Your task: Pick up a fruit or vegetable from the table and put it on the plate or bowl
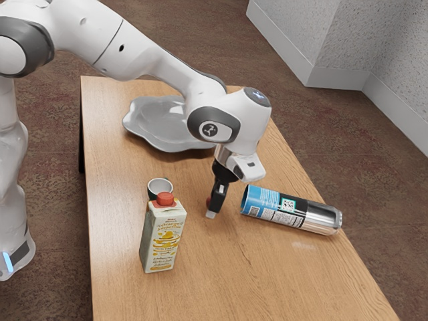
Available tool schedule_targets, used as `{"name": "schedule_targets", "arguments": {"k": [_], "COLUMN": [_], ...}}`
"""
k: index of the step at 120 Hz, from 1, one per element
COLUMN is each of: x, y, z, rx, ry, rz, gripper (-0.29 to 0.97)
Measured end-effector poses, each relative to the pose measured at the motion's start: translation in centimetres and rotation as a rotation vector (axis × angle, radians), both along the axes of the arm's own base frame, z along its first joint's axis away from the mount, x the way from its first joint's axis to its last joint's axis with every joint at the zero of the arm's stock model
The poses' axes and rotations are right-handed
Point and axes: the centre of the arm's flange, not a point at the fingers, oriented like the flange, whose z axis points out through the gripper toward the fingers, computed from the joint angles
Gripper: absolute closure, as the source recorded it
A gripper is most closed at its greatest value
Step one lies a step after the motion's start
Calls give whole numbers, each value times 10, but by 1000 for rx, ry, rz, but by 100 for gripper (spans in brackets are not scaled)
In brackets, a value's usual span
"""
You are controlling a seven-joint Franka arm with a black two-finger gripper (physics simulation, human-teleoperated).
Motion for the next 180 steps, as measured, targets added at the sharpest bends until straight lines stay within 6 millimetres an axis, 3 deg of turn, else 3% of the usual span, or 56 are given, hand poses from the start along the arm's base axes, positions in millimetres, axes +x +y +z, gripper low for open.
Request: {"name": "schedule_targets", "arguments": {"k": [92, 130, 160, 180], "x": [10, 11, 11, 16], "y": [27, 32, 30, 24], "z": [-14, -13, -11, 10], "rx": [2, 15, 22, 27], "ry": [8, 0, -6, -39], "rz": [54, 55, 50, 37], "gripper": [1, 49, 52, 53]}}
